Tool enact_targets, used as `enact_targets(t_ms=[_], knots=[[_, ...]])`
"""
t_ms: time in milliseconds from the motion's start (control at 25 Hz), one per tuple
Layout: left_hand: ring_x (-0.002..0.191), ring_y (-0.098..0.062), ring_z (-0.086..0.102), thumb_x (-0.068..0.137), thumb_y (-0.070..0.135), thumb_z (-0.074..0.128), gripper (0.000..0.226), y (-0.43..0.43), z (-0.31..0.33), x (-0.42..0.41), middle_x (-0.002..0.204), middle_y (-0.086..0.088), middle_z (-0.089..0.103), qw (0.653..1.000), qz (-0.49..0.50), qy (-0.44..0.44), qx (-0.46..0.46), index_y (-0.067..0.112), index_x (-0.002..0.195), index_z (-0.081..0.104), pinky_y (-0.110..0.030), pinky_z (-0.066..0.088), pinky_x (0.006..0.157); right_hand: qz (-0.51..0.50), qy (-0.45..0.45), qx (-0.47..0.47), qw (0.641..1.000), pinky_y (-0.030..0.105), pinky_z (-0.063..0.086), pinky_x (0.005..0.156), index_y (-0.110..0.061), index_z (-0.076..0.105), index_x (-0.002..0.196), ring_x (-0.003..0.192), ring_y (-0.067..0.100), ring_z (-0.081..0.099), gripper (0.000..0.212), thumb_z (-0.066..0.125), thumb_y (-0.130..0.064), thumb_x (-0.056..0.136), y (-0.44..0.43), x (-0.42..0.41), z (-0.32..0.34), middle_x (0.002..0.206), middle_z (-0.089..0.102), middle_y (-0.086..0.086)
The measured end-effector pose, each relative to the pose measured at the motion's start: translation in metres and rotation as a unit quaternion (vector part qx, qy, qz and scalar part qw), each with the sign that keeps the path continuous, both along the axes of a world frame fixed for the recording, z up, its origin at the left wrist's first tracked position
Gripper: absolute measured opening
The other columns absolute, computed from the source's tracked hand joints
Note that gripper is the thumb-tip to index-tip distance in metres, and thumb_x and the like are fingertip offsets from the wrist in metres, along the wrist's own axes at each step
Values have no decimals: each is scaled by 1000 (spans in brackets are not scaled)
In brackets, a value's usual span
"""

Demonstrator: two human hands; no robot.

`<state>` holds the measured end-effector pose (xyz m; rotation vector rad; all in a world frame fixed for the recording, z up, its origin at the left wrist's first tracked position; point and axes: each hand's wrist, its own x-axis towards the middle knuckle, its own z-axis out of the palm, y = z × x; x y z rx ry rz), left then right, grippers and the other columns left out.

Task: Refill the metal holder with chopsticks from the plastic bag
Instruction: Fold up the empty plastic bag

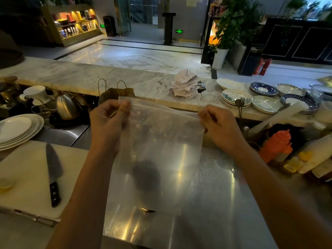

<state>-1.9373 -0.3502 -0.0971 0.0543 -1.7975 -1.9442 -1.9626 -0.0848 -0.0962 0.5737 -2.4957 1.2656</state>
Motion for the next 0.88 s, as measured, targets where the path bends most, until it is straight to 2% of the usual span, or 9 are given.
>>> enact_targets(t_ms=[80,120,160,280,400,560,680,760,880], knots=[[76,-11,64,92,24,62,12,-5,-1,-1,79,5,66,997,23,-23,70,17,85,67,-32,58,72,26,-137,-162,977,41,59,80,-9,64,95,87,24,70,41,52,-47,83,-8,7,-9,91,71,8],[77,-11,65,92,23,62,12,-8,-1,-1,80,4,66,994,31,-32,97,16,84,67,-32,58,73,61,-204,-215,953,40,58,83,-11,65,102,93,21,70,37,56,-42,83,-10,11,-16,97,73,6],[78,-11,65,93,23,61,12,-10,-1,-2,80,4,66,992,34,-40,113,15,84,66,-31,58,73,95,-242,-230,938,38,59,82,-11,65,105,95,21,71,33,58,-35,84,-9,15,-22,100,73,5],[84,-13,67,94,26,59,16,-13,0,-5,88,0,68,990,2,-61,126,12,92,66,-27,58,70,119,-236,-219,939,31,59,68,-9,65,99,83,25,73,13,57,-15,91,-10,18,-28,88,75,7],[94,-17,71,92,37,55,29,-10,-7,-4,100,-2,74,976,-111,-101,157,15,107,65,-30,59,76,77,-216,-291,929,27,56,56,-11,67,92,68,20,71,13,56,-3,92,-11,9,-23,77,74,6],[94,-22,71,86,20,64,28,-6,-36,8,101,-9,74,944,-266,-186,54,8,112,65,-32,59,75,53,-198,-347,915,29,59,57,-11,66,88,61,16,70,16,55,1,92,-7,0,-18,71,72,2],[89,-20,72,83,9,61,29,-6,-46,13,97,-11,75,927,-301,-225,19,1,111,63,-28,59,71,36,-185,-364,912,30,59,58,-8,65,91,64,18,71,15,53,1,93,-4,-5,-19,73,72,3],[83,-18,73,82,7,60,27,-7,-45,12,91,-10,76,931,-296,-213,23,1,108,64,-26,59,68,59,-202,-351,913,34,59,64,-10,64,100,76,23,72,14,54,-3,94,0,-6,-19,87,73,9],[76,-13,72,82,7,60,21,-10,-42,10,83,-4,76,941,-278,-191,7,4,102,64,-24,57,64,120,-268,-282,913,43,58,74,-17,56,120,95,33,71,34,59,-3,89,10,-5,-19,107,71,18]])
